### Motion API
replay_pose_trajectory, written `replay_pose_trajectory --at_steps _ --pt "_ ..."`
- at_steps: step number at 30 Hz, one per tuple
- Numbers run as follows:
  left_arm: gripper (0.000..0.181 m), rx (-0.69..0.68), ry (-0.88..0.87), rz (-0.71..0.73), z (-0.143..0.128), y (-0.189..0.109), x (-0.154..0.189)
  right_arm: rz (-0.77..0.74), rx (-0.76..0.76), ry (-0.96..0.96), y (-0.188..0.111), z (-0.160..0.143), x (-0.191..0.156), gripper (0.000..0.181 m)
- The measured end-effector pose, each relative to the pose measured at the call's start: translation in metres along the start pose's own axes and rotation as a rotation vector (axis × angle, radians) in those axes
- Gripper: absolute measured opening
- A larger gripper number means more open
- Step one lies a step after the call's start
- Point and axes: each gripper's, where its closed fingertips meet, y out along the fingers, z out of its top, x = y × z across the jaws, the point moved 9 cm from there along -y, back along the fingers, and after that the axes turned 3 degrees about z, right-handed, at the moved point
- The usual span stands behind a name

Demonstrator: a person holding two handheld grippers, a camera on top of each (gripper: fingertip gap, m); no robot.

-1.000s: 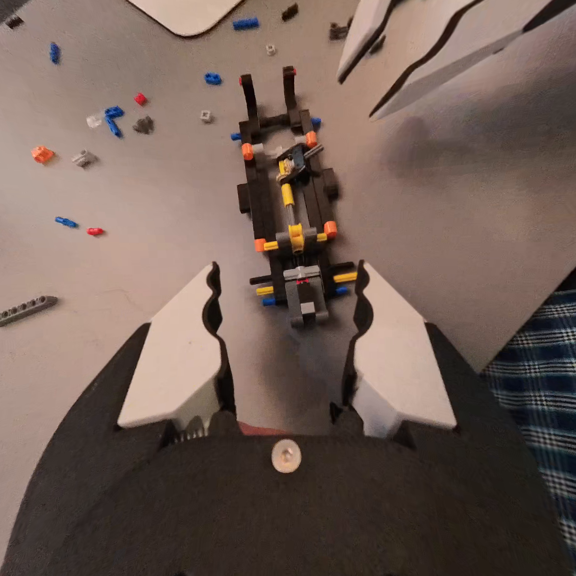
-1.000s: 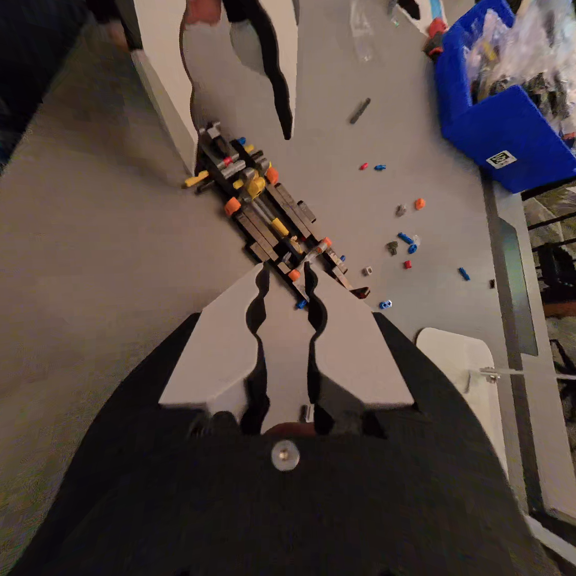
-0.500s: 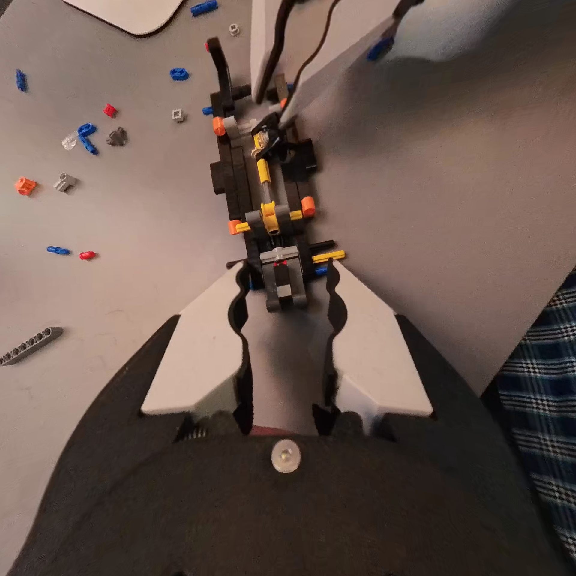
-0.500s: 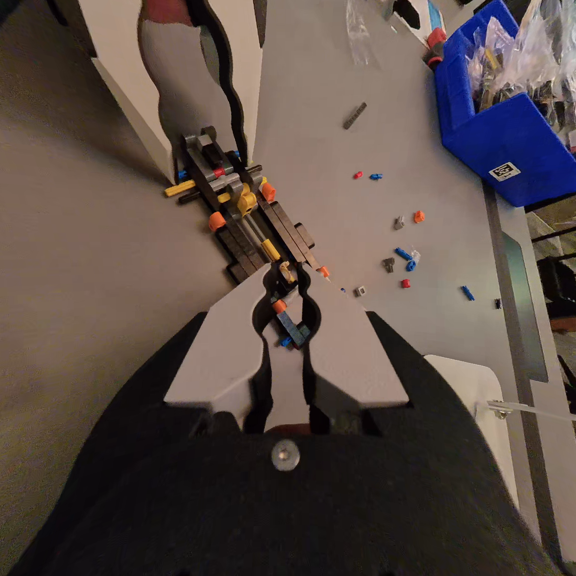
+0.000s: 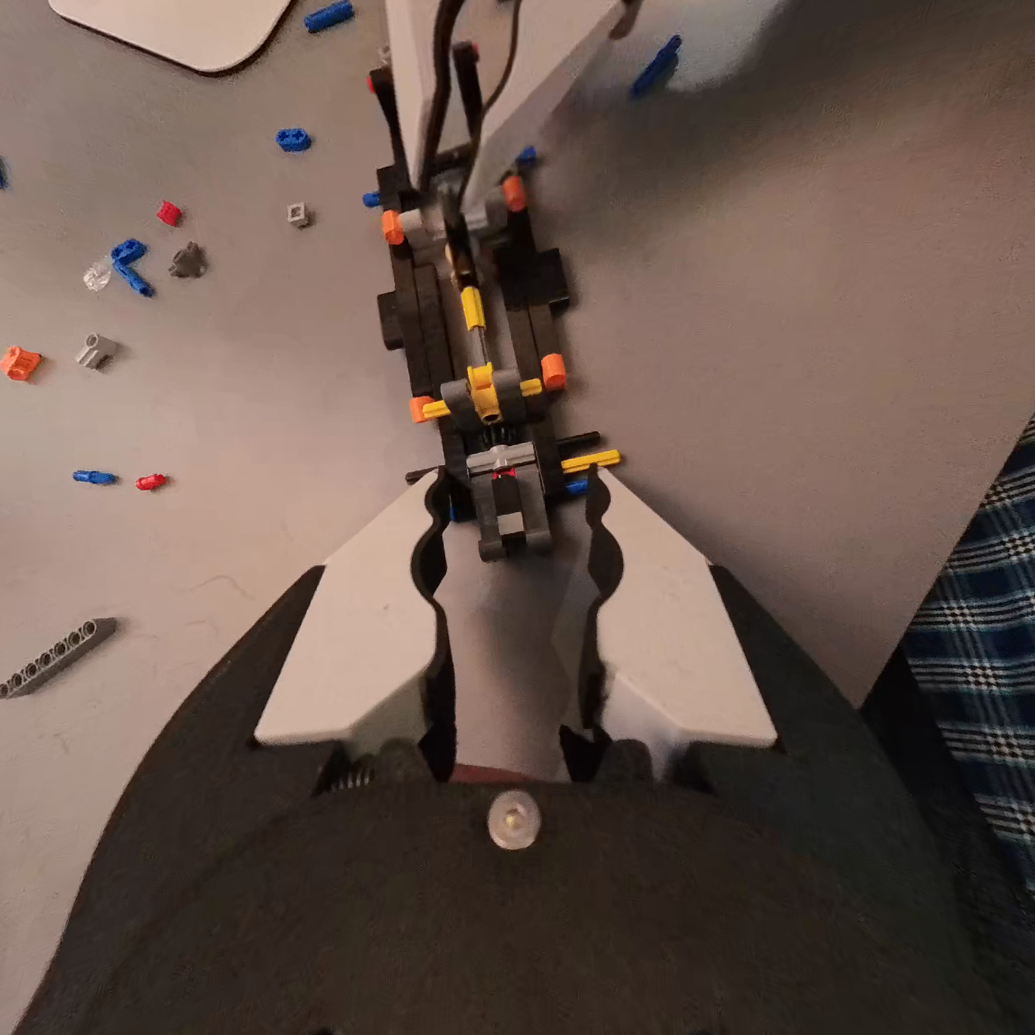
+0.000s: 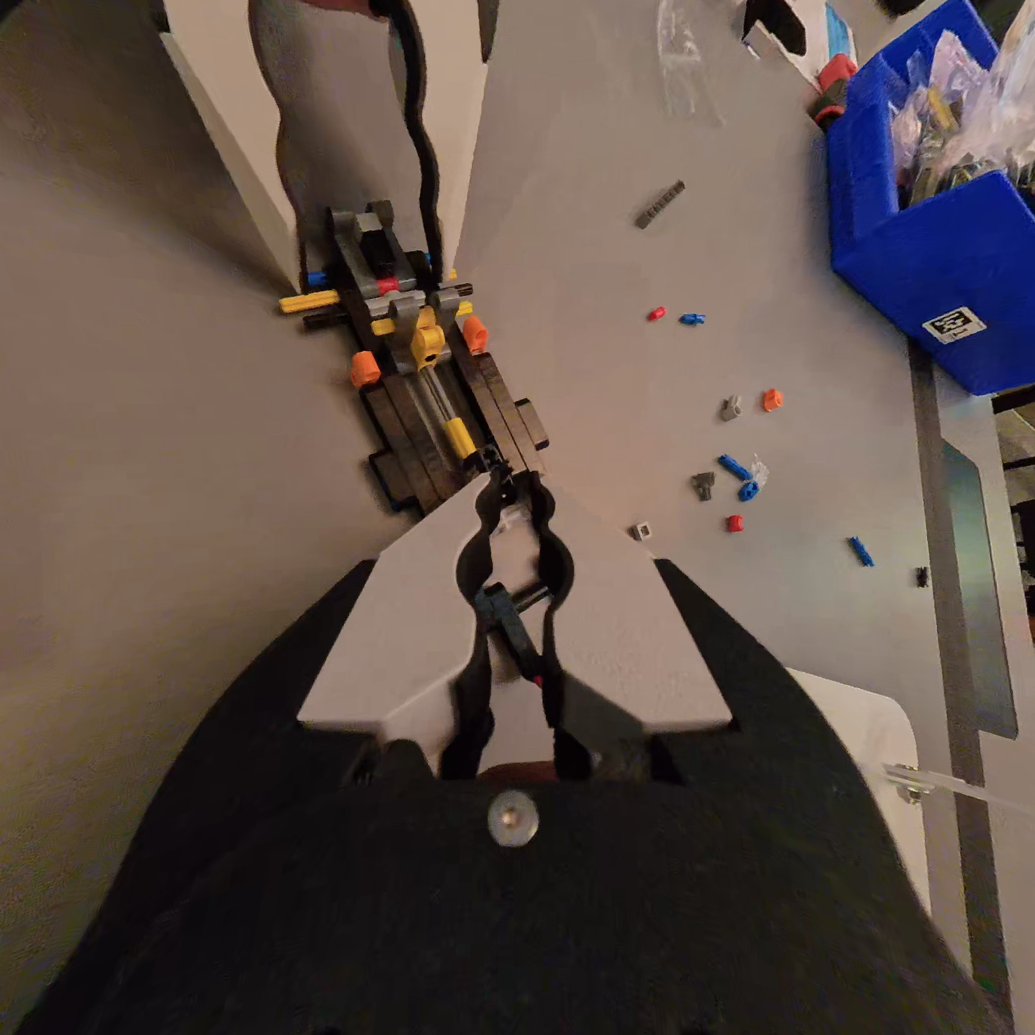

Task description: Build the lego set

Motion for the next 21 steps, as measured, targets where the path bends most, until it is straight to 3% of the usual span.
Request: replay_pose_trajectory --at_steps 1,4,7,16,21 --pt "0.047 -0.002 -0.002 -0.002 0.0 0.0 0.0 -0.003 0.0 0.015 0.002 0.0 0.003 0.008" --pt "0.047 -0.011 0.01 -0.003 -0.001 0.0 -0.001 0.004 -0.021 0.055 0.004 -0.001 0.01 0.015" --pt "0.047 -0.007 0.007 -0.003 -0.002 -0.004 -0.002 -0.017 0.04 0.138 -0.012 0.0 0.019 0.02" --pt "0.074 0.062 -0.051 0.015 0.002 -0.025 -0.018 -0.268 0.128 0.193 -0.124 -0.001 0.024 0.022" --pt "0.065 0.189 -0.06 0.125 0.033 -0.049 -0.035 -0.453 0.137 0.218 -0.173 -0.023 0.019 0.024"
